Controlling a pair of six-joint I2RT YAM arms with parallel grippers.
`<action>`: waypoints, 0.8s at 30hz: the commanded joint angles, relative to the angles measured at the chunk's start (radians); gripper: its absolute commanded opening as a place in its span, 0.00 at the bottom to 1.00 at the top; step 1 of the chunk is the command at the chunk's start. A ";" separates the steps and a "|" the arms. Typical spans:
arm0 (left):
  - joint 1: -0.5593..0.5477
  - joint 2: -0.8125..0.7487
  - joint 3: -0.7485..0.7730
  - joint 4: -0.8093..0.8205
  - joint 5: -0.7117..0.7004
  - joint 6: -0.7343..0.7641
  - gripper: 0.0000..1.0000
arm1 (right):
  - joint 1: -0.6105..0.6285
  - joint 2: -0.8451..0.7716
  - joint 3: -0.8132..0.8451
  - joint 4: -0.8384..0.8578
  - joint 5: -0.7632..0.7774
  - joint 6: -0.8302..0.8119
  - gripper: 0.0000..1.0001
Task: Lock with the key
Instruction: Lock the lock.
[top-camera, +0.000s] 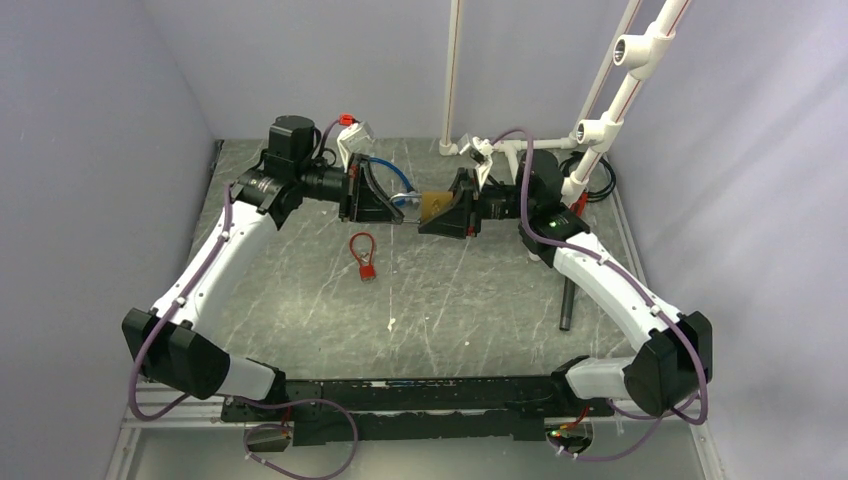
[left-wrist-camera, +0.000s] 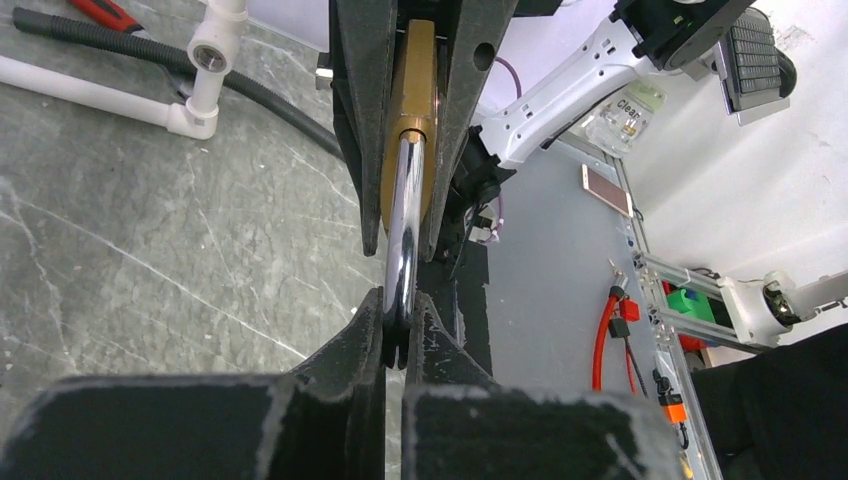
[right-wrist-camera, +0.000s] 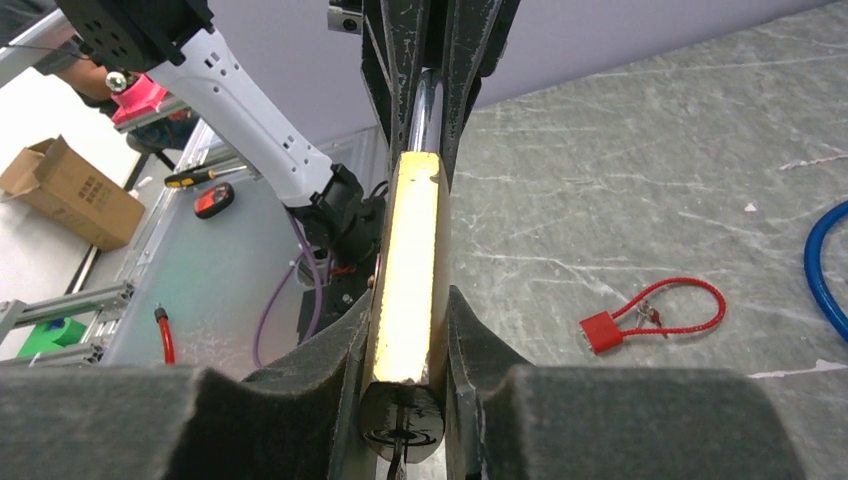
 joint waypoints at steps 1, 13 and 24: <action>0.004 -0.054 0.005 0.140 -0.041 -0.039 0.00 | 0.005 0.000 0.048 0.190 -0.060 0.089 0.00; -0.065 -0.035 -0.051 0.271 -0.125 -0.162 0.00 | 0.042 0.070 0.079 0.273 -0.088 0.138 0.00; -0.067 -0.037 -0.027 0.224 -0.229 -0.025 0.00 | 0.043 0.105 0.111 0.243 -0.127 0.141 0.00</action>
